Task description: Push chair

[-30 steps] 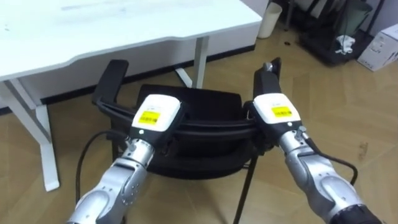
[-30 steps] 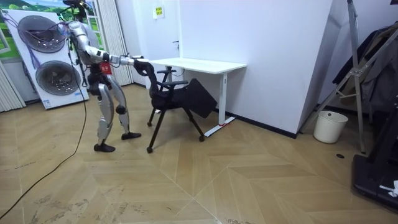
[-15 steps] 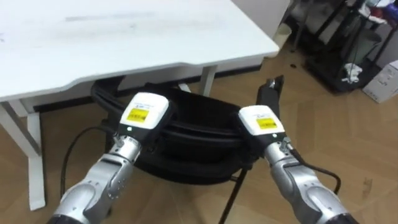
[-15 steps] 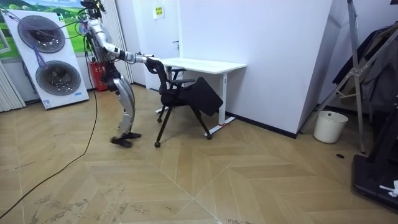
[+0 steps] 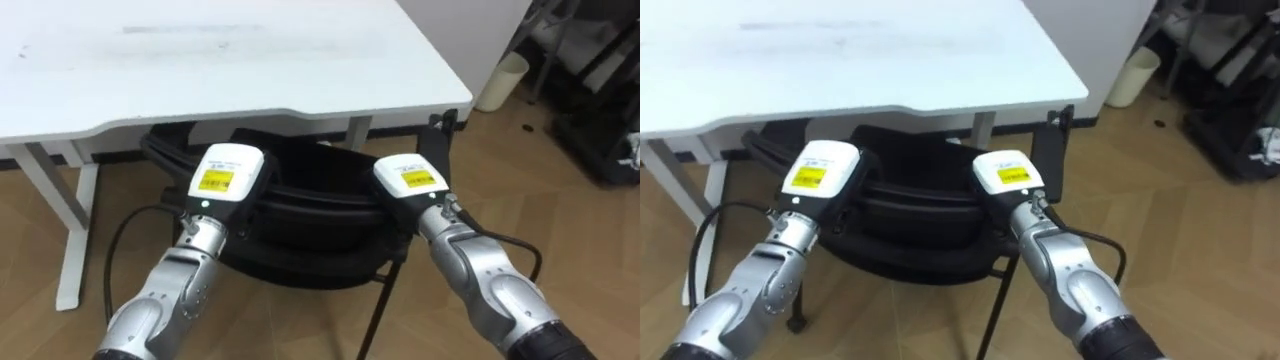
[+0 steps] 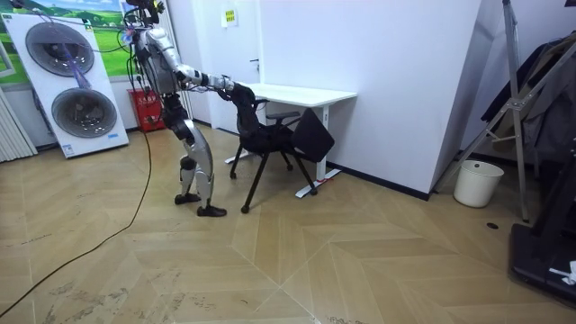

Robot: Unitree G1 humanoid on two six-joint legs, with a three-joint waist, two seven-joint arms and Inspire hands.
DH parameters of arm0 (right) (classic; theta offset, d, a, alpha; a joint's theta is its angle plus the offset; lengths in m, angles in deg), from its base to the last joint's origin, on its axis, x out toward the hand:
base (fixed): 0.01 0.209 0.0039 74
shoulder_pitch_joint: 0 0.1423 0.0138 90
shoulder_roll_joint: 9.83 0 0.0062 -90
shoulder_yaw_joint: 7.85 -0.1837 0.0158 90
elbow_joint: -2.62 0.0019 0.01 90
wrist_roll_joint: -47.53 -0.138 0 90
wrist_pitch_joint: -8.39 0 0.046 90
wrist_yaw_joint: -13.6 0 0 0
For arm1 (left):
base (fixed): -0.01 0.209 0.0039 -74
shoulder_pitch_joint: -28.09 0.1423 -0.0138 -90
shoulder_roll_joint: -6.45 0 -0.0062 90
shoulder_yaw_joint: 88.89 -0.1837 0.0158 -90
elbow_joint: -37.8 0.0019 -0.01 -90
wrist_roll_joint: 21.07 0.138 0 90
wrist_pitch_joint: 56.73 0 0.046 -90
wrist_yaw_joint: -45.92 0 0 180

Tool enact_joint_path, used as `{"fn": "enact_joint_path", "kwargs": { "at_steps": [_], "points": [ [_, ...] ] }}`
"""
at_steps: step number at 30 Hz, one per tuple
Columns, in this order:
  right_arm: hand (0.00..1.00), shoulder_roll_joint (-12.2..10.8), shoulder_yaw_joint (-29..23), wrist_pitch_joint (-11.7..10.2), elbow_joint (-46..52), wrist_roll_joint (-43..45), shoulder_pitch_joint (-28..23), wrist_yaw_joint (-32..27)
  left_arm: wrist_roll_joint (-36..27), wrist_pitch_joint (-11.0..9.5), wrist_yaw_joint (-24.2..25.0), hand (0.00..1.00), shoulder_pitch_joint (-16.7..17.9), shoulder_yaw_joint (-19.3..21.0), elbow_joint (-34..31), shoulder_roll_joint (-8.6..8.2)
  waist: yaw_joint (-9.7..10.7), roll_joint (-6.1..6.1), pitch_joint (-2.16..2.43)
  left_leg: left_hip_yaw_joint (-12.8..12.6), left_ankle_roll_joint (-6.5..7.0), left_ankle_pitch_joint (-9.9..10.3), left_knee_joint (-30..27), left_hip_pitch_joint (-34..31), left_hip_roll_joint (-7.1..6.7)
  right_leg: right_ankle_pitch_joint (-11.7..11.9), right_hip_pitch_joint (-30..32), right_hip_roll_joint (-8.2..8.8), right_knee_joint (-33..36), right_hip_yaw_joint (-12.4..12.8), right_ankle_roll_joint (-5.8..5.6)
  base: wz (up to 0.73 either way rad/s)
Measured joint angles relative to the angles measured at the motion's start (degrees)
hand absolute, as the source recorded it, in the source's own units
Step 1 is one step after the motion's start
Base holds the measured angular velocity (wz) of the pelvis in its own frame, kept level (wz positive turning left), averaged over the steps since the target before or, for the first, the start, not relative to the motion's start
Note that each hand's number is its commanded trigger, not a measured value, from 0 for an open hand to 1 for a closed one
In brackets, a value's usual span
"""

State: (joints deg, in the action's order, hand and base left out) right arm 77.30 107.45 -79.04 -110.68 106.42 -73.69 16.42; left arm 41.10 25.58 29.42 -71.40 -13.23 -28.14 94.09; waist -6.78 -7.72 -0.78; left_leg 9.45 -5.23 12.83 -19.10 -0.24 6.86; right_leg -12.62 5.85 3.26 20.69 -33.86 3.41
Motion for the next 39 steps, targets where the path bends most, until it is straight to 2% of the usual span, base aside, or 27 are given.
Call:
{"fn": "enact_joint_path", "kwargs": {
  "at_steps": [6,7,8,9,10,11,12,13,14,15,16,18,21,24,25,26,27,28,29,30,31,33,34,35,36,38,39],
  "points": [
    [1.0,-0.46,-0.29,1.35,-0.92,-0.26,-0.1,1.86,0.0,0.67,2.1,1.0,0.29,-0.14,0.27,-1.28,0.14,0.01,0.0,-5.56,0.43,0.36,-11.61,-4.65,1.43,-1.02,-3.04,-1.48,-2.26,-4.32,0.21,0.19],
    [1.0,-0.73,-0.25,2.02,-0.98,-0.31,-0.07,2.44,0.0,1.26,2.13,1.0,0.46,-0.29,-0.02,-1.69,0.0,0.07,0.12,-7.89,0.7,0.51,-15.59,-5.8,1.47,-1.06,-3.07,-1.72,-2.52,-4.23,-0.51,-0.16],
    [1.0,-0.28,-0.07,2.51,-0.8,-0.34,0.55,3.28,-0.11,1.85,1.89,1.0,1.04,-0.21,-0.32,-2.56,-0.43,2.49,0.1,-9.33,0.84,1.34,-17.44,-6.68,3.5,-2.58,-0.94,-2.93,3.54,0.83,-2.87,-0.36],
    [1.0,0.46,0.35,2.43,-0.34,-0.32,1.28,3.69,-0.2,1.79,1.77,1.0,1.25,0.61,-0.68,-2.99,-0.69,3.49,-0.08,-8.74,-0.07,3.27,-18.86,-6.82,3.92,-3.71,2.03,-3.09,12.28,8.83,-0.62,-0.2],
    [1.0,0.59,0.29,2.44,1.05,0.13,1.48,3.61,-0.38,1.32,2.04,1.0,1.54,1.61,-1.46,-2.66,-0.26,2.45,0.9,-7.66,-0.28,7.16,-21.76,-8.58,2.66,-10.54,4.71,-4.34,18.35,21.02,0.57,0.22],
    [1.0,0.93,0.02,3.03,1.47,0.43,1.42,3.92,-0.32,2.07,2.53,1.0,0.04,1.43,-0.55,-3.65,-0.48,1.97,0.82,-7.7,0.19,8.37,-26.42,-9.73,2.27,-11.05,5.46,-2.53,19.3,17.62,4.4,0.32],
    [1.0,0.44,-0.06,3.27,0.74,0.49,1.42,4.31,-0.28,2.57,2.7,1.0,0.01,1.03,-0.3,-3.51,-1.11,1.74,0.87,-8.02,0.35,8.41,-29.76,-9.8,2.45,-11.63,4.61,-1.2,18.93,15.3,4.96,-0.06],
    [1.0,-1.37,-0.1,3.23,-1.24,0.99,1.4,4.45,-0.6,2.63,2.9,1.0,1.86,1.04,-1.52,-2.52,-1.35,1.99,1.17,-8.23,0.39,8.06,-35.13,-9.71,3.07,-11.49,0.94,0.73,15.89,9.54,4.61,-0.33],
    [1.0,-2.93,-0.1,3.31,-1.65,2.68,1.14,4.44,-0.53,2.86,2.81,1.0,4.05,1.47,-3.94,-1.46,-0.44,2.34,1.14,-8.68,1.17,4.24,-35.84,-9.81,4.73,-8.97,-3.02,0.9,11.39,2.68,4.24,-0.09],
    [1.0,-3.12,-0.16,3.25,-1.45,2.99,1.1,4.4,-0.28,3.1,2.81,1.0,4.46,1.52,-4.78,-1.31,0.52,2.73,0.95,-8.84,1.88,0.37,-33.07,-10.26,5.79,-7.79,-4.41,0.05,9.67,0.22,4.77,0.64],
    [1.0,-3.54,-0.29,3.28,-1.37,3.01,0.32,4.07,0.12,3.26,3.04,1.0,4.64,0.9,-4.85,-0.67,1.52,1.64,0.86,-9.26,1.52,0.48,-30.5,-9.94,6.5,-6.97,-5.69,-0.84,8.2,-1.11,5.4,1.26],
    [1.0,-2.74,-0.69,2.2,-1.34,2.84,0.21,4.56,0.35,3.38,3.68,1.0,2.44,-0.36,-3.04,-0.32,3.61,0.21,0.78,-9.29,0.67,0.98,-24.99,-9.03,6.17,-6.7,-6.14,-1.61,6.76,0.69,5.37,1.29],
    [1.0,-1.22,-1.37,1.13,-1.71,1.04,0.18,4.34,-0.48,3.47,2.95,1.0,0.6,-1.63,-0.57,-1.12,3.34,0.21,0.3,-8.8,-1.09,-0.4,-20.04,-8.43,5.11,-6.36,-7.04,-2.0,2.71,-1.57,5.86,0.33],
    [1.0,0.18,-1.48,0.98,-0.85,1.64,-0.56,4.02,-0.32,3.5,2.13,1.0,1.06,-1.67,-0.62,-2.33,2.6,0.15,0.3,-8.86,-0.85,-0.28,-14.34,-10.11,0.68,-5.45,-7.02,-1.57,-0.72,-4.16,5.13,-0.04],
    [0.91,-0.09,-1.54,0.99,-0.89,1.72,-0.68,3.15,-0.38,3.65,1.92,1.0,1.92,-1.58,-1.4,-2.19,2.0,0.04,0.33,-9.45,-0.5,-0.49,-11.37,-10.15,-1.6,-4.61,-7.4,-1.6,-2.57,-4.41,3.51,-0.34],
    [0.81,-0.12,-1.48,0.99,-0.9,2.1,-0.96,1.99,-0.51,3.63,1.88,1.0,2.39,-1.56,-1.66,-2.22,1.99,0.01,0.39,-9.9,1.03,-1.49,-8.0,-10.05,-3.71,-3.94,-7.46,-1.71,-3.89,-4.44,0.43,-0.25],
    [0.36,-0.11,-1.45,0.99,-1.02,2.41,-0.97,1.72,-0.63,3.65,1.94,1.0,2.51,-1.56,-1.66,-2.31,1.94,0.04,0.45,-10.36,1.87,-2.02,-6.49,-10.07,-4.46,-3.82,-7.32,-1.71,-3.96,-4.23,-2.29,-0.23],
    [0.0,0.01,-1.11,0.97,-1.35,2.82,-0.43,1.34,-0.7,3.74,1.83,1.0,2.82,-1.04,-1.5,-3.11,1.56,1.94,0.49,-10.48,3.11,-2.92,-5.19,-10.46,-4.03,-3.74,-5.22,-2.14,1.08,0.55,-8.29,-0.65],
    [0.0,0.59,0.02,0.7,-0.69,3.66,1.7,0.74,-1.0,2.51,1.4,0.94,3.58,1.98,-2.37,-3.56,1.08,3.35,-0.12,-9.2,2.77,-2.8,-9.08,-12.23,-3.31,-7.63,-0.28,-0.64,12.31,14.38,-2.22,-0.77],
    [0.0,0.59,0.19,0.73,-0.15,4.13,2.14,-0.22,-1.49,1.79,1.05,0.09,4.39,3.06,-2.72,-3.54,0.77,2.94,-0.46,-9.21,2.02,-2.4,-11.78,-13.51,-3.38,-11.72,1.49,-0.45,15.08,15.45,-0.72,-0.41],
    [0.0,0.38,0.35,1.33,-0.13,4.38,1.37,-1.92,-1.67,2.38,1.47,0.0,3.5,2.88,-2.4,-4.31,1.4,3.44,-0.19,-7.76,1.09,-1.62,-14.74,-14.63,-3.83,-12.86,1.32,0.85,17.38,12.98,3.48,0.27],
    [0.0,0.35,0.37,1.7,-0.79,3.43,0.39,-1.36,-1.87,3.04,2.61,0.0,3.4,1.47,-2.33,-3.49,1.66,1.84,-0.07,-7.85,1.44,-1.67,-14.43,-13.76,-5.87,-13.12,-1.44,2.28,15.21,10.47,2.04,0.51],
    [0.0,0.31,0.31,1.67,-1.11,3.11,-0.71,-1.44,-1.68,3.23,2.65,0.0,3.4,0.49,-2.38,-3.13,1.66,0.5,-0.22,-8.76,1.91,-1.72,-12.44,-12.7,-6.67,-11.87,-3.69,2.03,11.84,9.29,-0.63,0.5],
    [0.0,0.38,0.36,1.61,-1.61,2.51,-1.39,-1.53,-1.53,3.51,2.89,0.0,3.4,-0.32,-2.47,-2.89,1.66,0.34,-0.07,-9.96,2.42,-1.86,-9.67,-10.93,-6.62,-9.84,-5.55,0.58,8.87,9.02,-6.24,0.41],
    [0.0,0.41,0.42,1.41,-1.93,2.06,-1.4,-1.63,-1.62,3.51,2.97,0.0,3.39,-0.34,-2.5,-2.84,1.45,0.39,0.04,-10.36,2.57,-1.76,-9.04,-10.16,-6.56,-8.63,-5.72,0.07,8.48,8.91,-7.96,-0.04],
    [0.0,0.32,0.49,1.01,-2.75,1.32,-1.39,-4.09,-4.2,3.4,2.92,0.0,3.31,0.36,-2.68,-3.45,-0.03,2.46,0.09,-10.74,4.79,-1.81,-7.73,-9.02,-6.79,-5.8,-6.07,-2.0,7.32,8.1,-4.54,-0.42],
    [0.0,-0.04,0.42,1.18,-3.22,1.36,-1.39,-4.71,-4.97,3.29,2.92,0.0,3.37,0.76,-2.64,-3.48,-0.81,2.65,0.04,-10.57,5.64,-2.59,-7.79,-8.88,-7.0,-5.45,-6.27,-2.26,6.87,7.97,-3.87,-0.32]
  ]
}}
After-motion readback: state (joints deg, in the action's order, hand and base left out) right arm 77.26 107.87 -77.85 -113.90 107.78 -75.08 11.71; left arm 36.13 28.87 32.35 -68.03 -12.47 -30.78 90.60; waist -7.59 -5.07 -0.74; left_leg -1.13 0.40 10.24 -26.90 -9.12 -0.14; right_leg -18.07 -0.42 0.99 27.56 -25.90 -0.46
